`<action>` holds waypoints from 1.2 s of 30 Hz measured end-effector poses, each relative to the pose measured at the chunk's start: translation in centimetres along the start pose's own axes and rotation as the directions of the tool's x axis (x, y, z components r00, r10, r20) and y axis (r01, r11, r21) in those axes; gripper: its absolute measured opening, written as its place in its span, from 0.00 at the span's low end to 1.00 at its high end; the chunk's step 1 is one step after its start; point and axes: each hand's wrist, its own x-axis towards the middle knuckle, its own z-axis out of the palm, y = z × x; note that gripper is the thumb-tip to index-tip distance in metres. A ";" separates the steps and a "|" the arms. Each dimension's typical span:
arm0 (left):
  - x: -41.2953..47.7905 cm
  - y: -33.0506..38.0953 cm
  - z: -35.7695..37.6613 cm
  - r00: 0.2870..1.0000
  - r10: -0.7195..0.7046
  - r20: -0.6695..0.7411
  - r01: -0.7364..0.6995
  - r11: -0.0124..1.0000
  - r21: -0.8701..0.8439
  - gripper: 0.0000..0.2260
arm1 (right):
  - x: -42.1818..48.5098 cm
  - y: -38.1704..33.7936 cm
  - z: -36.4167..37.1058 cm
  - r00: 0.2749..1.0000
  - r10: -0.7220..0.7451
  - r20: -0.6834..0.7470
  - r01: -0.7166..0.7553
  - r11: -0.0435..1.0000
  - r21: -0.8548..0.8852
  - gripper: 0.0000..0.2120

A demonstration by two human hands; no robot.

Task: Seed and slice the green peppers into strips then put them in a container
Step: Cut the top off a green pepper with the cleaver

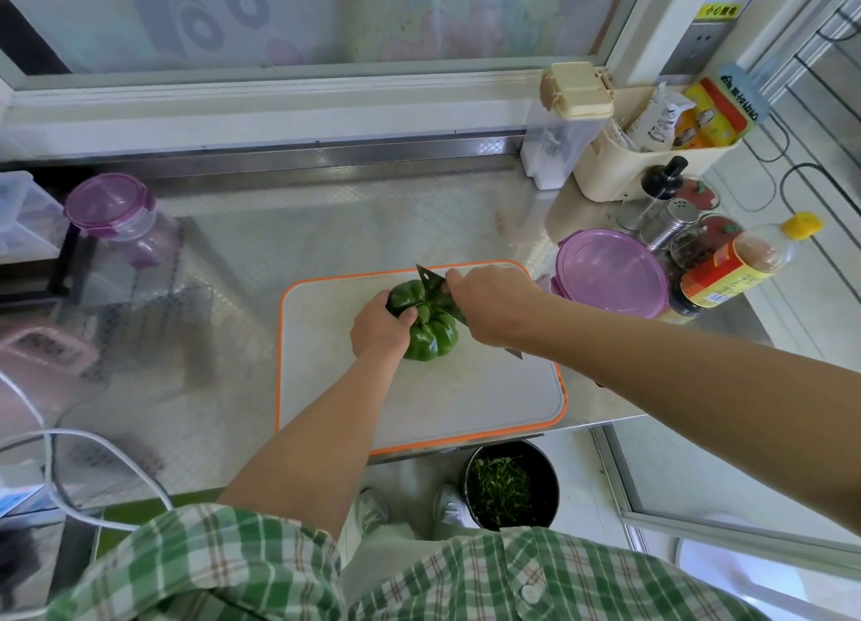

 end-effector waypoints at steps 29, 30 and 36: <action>-1.4 0.8 -0.5 0.999 -0.008 -0.039 0.008 1.000 -0.008 0.18 | 1.3 -1.3 -1.8 0.979 0.042 0.199 -0.047 0.999 0.022 0.14; -1.5 0.8 -0.5 0.999 -0.002 -0.045 0.002 1.000 0.003 0.18 | 1.3 -1.3 -1.9 0.978 0.034 0.208 -0.038 0.999 0.018 0.14; -1.8 1.2 -0.7 0.998 0.006 -0.066 -0.004 1.000 0.030 0.18 | 1.8 -1.7 -2.0 0.959 0.038 0.279 -0.054 0.997 0.051 0.13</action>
